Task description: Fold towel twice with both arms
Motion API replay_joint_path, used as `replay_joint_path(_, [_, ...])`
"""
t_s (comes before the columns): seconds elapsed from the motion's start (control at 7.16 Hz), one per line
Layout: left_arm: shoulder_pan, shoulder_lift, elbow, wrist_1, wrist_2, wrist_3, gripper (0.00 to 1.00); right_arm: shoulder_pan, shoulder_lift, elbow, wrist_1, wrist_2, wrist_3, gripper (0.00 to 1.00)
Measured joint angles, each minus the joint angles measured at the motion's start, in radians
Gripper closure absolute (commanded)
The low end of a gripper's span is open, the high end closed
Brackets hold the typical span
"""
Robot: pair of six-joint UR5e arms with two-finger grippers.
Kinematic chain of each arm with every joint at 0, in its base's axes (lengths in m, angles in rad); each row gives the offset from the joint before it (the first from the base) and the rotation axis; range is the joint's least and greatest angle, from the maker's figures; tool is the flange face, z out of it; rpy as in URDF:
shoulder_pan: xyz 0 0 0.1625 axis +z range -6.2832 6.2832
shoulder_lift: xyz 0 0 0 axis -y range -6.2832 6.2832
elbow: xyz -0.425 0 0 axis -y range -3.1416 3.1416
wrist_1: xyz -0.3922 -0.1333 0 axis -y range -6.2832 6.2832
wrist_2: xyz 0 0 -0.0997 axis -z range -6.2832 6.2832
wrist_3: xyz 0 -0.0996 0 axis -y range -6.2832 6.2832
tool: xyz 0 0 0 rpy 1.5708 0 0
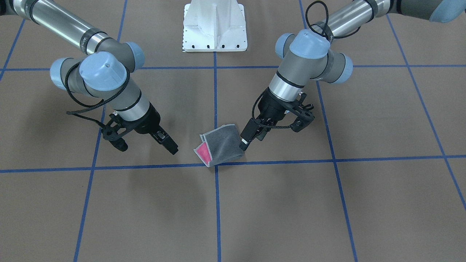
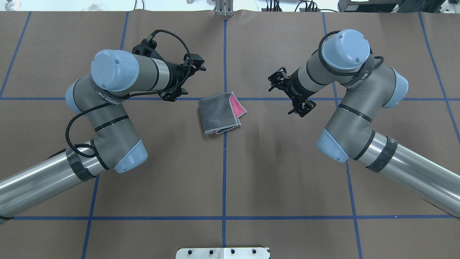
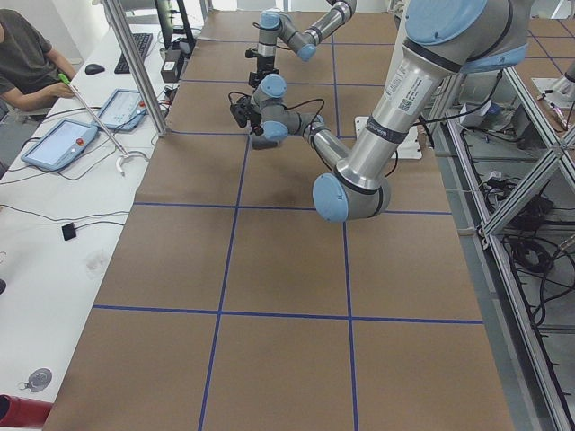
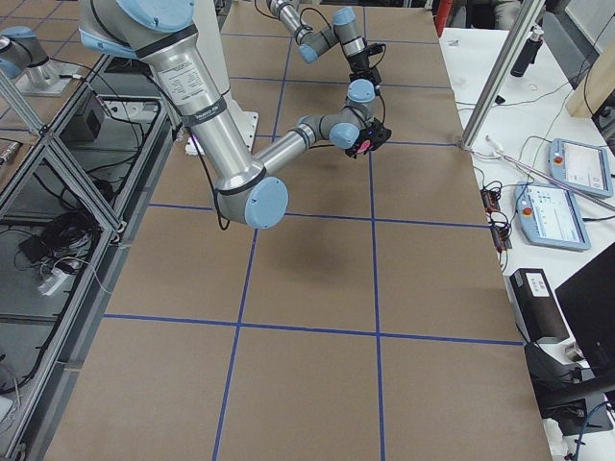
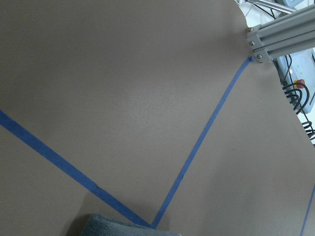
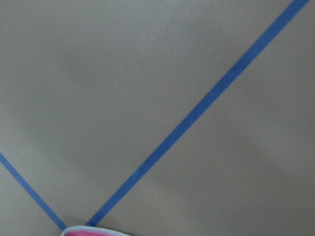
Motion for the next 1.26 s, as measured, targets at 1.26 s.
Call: replay_joint_path(1.26, [-0.002,0.011,-0.001,0.0,0.0,0.0,0.0,-0.11,0.105,-0.186,0.133,-0.123,0.111,0.28])
